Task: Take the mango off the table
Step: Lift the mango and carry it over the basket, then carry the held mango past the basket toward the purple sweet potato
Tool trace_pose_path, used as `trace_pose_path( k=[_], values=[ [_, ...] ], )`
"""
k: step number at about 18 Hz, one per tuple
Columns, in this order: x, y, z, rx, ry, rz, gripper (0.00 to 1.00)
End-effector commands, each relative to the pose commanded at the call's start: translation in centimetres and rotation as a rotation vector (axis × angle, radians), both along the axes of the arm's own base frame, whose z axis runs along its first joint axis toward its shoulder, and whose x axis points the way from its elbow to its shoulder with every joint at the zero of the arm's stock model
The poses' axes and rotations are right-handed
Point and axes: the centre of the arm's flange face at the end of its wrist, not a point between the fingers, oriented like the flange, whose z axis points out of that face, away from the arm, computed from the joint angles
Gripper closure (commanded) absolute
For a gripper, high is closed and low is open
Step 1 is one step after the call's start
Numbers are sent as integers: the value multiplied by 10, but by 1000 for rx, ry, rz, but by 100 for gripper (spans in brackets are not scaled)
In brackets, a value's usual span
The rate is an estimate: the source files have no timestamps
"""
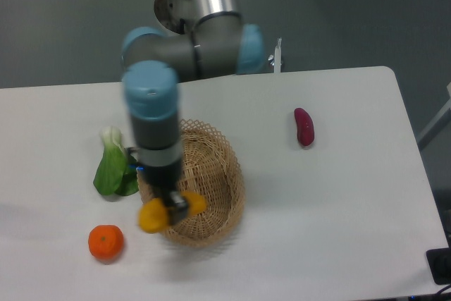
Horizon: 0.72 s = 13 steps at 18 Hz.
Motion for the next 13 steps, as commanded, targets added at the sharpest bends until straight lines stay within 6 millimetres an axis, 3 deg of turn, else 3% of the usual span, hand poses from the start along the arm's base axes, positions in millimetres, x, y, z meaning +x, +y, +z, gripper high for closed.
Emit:
trace_pose_path(
  k=[3, 4, 7, 13],
  values=[
    [-48, -25, -4, -24, 1, 4, 56],
    [-73, -43, -8, -30, 2, 20, 56],
    [-121, -79, -14, -45, 0, 24, 56],
    [-193, -111, -28, -72, -38, 80, 56]
  ],
)
